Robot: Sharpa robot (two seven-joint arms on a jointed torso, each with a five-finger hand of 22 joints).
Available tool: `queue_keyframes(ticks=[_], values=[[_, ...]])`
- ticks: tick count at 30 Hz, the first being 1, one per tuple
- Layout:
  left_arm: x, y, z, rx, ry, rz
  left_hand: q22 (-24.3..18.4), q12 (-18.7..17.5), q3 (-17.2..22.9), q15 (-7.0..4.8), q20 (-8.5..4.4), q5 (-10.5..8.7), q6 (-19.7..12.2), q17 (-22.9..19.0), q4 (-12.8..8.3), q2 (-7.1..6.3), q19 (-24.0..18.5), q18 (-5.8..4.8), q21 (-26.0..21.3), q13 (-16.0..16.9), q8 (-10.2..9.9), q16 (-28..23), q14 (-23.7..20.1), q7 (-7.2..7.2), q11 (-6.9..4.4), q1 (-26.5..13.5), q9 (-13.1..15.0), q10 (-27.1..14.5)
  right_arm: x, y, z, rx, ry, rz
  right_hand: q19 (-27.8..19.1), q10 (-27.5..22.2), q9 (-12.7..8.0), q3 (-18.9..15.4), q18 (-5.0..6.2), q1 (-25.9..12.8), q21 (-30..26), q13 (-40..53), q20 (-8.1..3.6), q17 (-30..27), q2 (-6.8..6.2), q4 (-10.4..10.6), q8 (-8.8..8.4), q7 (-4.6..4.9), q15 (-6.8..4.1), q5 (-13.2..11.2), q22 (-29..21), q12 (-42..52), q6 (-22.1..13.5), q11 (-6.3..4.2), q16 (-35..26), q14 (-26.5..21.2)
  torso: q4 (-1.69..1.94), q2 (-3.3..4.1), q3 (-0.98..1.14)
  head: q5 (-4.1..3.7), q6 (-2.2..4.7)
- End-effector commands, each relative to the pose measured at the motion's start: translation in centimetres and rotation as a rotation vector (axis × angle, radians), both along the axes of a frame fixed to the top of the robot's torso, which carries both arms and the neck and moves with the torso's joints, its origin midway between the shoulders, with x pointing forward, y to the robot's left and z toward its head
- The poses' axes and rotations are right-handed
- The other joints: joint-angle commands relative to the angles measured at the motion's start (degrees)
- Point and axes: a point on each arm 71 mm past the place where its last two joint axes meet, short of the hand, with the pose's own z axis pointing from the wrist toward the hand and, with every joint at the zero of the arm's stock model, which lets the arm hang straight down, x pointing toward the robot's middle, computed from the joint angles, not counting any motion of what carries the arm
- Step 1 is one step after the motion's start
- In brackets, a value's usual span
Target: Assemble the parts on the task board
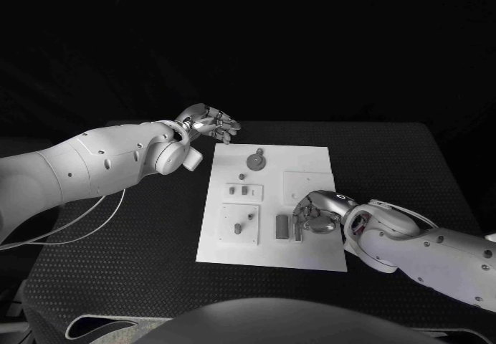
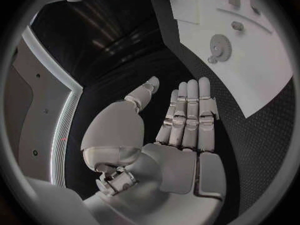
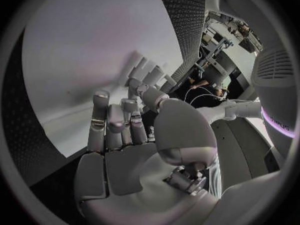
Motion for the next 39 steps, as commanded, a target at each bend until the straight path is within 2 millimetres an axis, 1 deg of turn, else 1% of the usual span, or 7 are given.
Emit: queue_keyframes(ticks=[1,11,20,26,33,34,39], values=[[0.0,-0.3,0.1,-0.01,0.001,-0.014,0.05,0.03,-0.14,0.38,0.09,0.33,-0.42,0.06,0.34,0.17,-0.13,0.79,-0.39,-0.06,0.27,-0.36,0.02,-0.06,0.04,-0.18,-0.05,-0.43,0.0,-0.3,-0.4,-0.037,-0.003,0.008,0.3,0.52,0.07,0.13,0.46,0.02,0.24,-0.09,-0.09,-0.06,-0.05,-0.13,0.28,0.22,-0.45,-0.29,0.79,0.16,0.36,-0.05,-0.14,0.08,-0.03,-0.01,-0.01,-0.04,0.07],[0.0,-0.3,0.1,-0.011,0.001,-0.015,0.07,0.03,-0.14,0.39,0.09,0.33,-0.44,0.1,0.37,0.17,-0.13,0.79,-0.41,-0.07,0.27,-0.4,0.02,-0.06,0.04,-0.19,-0.07,-0.44,0.1,-0.2,-0.1,0.01,-0.021,0.003,0.33,0.58,0.06,0.14,0.46,0.01,0.24,-0.1,-0.11,-0.06,-0.04,-0.14,0.31,0.2,-0.46,-0.29,0.79,0.17,0.37,-0.08,-0.13,0.12,0.02,-0.03,0.01,-0.09,0.24],[0.1,-0.1,0.1,-0.008,-0.005,-0.006,0.08,0.03,-0.14,0.39,0.09,0.33,-0.44,0.13,0.37,0.15,-0.14,0.79,-0.42,-0.07,0.28,-0.42,0.02,-0.06,0.05,-0.19,-0.07,-0.45,0.5,-0.4,2.2,0.347,0.062,-0.021,-0.14,-0.73,-0.89,-0.64,0.46,-2.17,-0.41,-0.23,0.4,-0.33,-1.13,0.39,-1.88,1.43,0.27,-0.38,0.53,-0.47,-4.02,1.03,-0.96,-0.67,-0.02,-0.19,-0.11,-0.3,1.47],[0.2,0.1,0.2,-0.01,-0.008,-0.007,-0.01,-0.16,-0.13,0.57,0.23,0.34,-0.53,0.1,0.4,0.15,-0.56,0.7,-0.73,-0.23,0.28,-0.85,-0.41,-0.03,0.24,-0.26,-0.12,-0.92,5.1,-3.1,5.1,0.493,0.052,-0.147,-4.59,-5.23,-2.49,-1.75,0.22,-3.62,-4.48,-2.28,2.49,-2.61,-1.7,0.24,-4.16,3.51,2.27,-0.34,-0.9,-4.08,-8.71,3.08,-6.15,-4.86,-0.13,-0.5,-0.15,-0.93,4.43],[1.4,-0.3,0.9,-0.02,-0.024,-0.011,-1.75,-0.25,0.5,2.29,1.86,0.35,-1.57,-1.11,0.34,0.56,-3.74,0.35,-3.82,-1.5,0.0,-5.3,-3.33,0.15,1.17,-0.53,-0.44,-3.33,10.7,-7.3,6.6,0.606,0.055,-0.33,-13.89,-9.41,-4.0,0.01,-1.17,-4.95,-16.33,-15.77,6.84,-11.24,-0.96,0.54,-4.38,5.31,5.05,-0.34,-7.2,-19.88,-10.87,5.27,-24.63,-11.03,-0.08,-1.83,-0.51,-2.38,9.41],[1.8,-0.2,1.2,-0.017,-0.033,-0.004,-2.05,-0.24,0.6,2.53,2.11,0.34,-1.69,-1.32,0.3,0.65,-4.11,0.34,-4.29,-1.74,-0.02,-6.07,-3.69,0.14,1.27,-0.55,-0.47,-3.61,11.3,-7.7,6.8,0.618,0.049,-0.348,-15.11,-7.68,-4.08,0.14,-1.43,-5.23,-19.08,-21.58,7.96,-14.31,-0.82,0.24,-3.87,5.2,6.58,-0.59,-9.02,-25.65,-11.04,6.1,-31.28,-9.59,0.0,-2.05,-0.59,-2.71,10.17],[2.6,0.1,2.0,-0.045,-0.05,0.03,-3.6,-0.27,0.75,3.48,3.09,0.32,-2.98,-2.36,0.18,0.93,-5.87,0.11,-6.6,-3.27,-0.49,-10.05,-6.01,-0.24,1.38,-1.0,-0.79,-5.77,14.1,-9.0,7.1,0.743,0.095,-0.466,-26.91,-8.15,-5.21,0.19,-4.17,-5.84,-28.69,-34.38,10.9,-20.63,0.49,0.32,-3.8,5.47,12.78,-0.4,-13.2,-39.47,-13.41,8.63,-49.78,-17.1,0.01,-3.2,-0.95,-3.47,13.94]])
